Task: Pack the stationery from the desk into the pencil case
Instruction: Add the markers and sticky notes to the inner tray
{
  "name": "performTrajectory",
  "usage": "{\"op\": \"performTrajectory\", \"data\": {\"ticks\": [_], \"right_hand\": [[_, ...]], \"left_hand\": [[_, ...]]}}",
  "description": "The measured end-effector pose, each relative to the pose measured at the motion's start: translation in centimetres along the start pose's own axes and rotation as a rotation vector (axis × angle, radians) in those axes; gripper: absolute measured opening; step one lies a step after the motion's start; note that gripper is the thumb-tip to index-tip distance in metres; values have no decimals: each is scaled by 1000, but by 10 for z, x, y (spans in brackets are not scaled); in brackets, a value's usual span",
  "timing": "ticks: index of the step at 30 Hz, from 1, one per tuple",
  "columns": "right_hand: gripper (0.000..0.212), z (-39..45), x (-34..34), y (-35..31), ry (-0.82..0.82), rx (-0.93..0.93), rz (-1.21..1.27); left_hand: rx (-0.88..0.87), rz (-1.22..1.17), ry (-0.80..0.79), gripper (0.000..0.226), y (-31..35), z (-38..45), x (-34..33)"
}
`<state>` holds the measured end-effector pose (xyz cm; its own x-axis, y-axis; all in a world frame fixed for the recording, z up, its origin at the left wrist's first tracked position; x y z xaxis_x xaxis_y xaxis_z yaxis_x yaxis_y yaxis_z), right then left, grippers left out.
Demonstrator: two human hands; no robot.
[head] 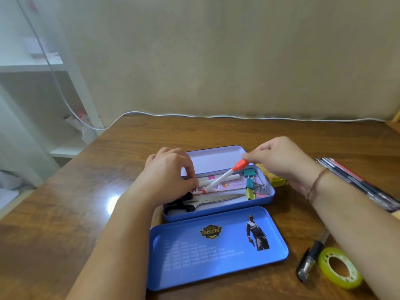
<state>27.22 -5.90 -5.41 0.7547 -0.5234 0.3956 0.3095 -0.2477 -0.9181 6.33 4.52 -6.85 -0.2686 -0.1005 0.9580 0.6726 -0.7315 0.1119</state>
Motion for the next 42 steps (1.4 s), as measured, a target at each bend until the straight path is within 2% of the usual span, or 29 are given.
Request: {"op": "performTrajectory", "data": {"ticks": [5,8,11,18,20,24,28,31,32,34,35,37,39,41,42], "right_hand": [[38,-5,-11,3,62,111,-508],[37,-10,-18,0,94,228,-612],[30,-10,-23,0,15,270,-656],[22,-13,-29,-4,-111,325,-618],[20,-12,-14,-16,-120,317,-520],[15,-21,44,-59,11,444,-262],[25,-63,102,-106,116,699,-2],[25,-82,140,-113,100,689,-59],[26,-90,149,-106,136,676,-124],[33,-101,150,-78,106,658,-284],[36,-104,147,-61,96,618,-393],[35,-116,135,-15,-42,498,-651],[26,-128,144,30,-96,361,-734],[9,-131,168,57,15,228,-706],[18,-130,176,66,75,197,-687]], "left_hand": [[-61,-55,-78,11,4,-2,-1],[-104,-79,-92,18,6,-2,0],[-127,-73,-85,17,9,-2,0],[-134,-21,-32,12,12,0,-2],[-153,-70,-30,15,13,0,0],[-235,-94,-90,24,23,-3,-3],[-258,-52,-120,16,26,-2,-10],[-248,-39,-104,11,27,-1,-13],[-243,-40,-103,10,28,-1,-13],[-240,-50,-122,10,29,0,-12],[-238,-60,-135,12,29,0,-11],[-220,-99,-150,19,27,-1,-7],[-174,-131,-167,27,24,0,-3],[-122,-133,-216,33,23,-2,-2],[-107,-128,-242,36,24,-3,-2]]}}
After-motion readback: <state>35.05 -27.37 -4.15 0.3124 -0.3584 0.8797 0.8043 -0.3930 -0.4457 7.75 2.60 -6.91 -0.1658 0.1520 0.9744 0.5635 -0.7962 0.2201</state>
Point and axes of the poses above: each hand's wrist, its own z-axis towards the middle knuckle, its own x-axis out of the back of the hand, y = z × x, the point moved 5 cm from there along z, towards the middle knuckle, and after that the axes turned 12 degrees about z, right-handed, at the moved point
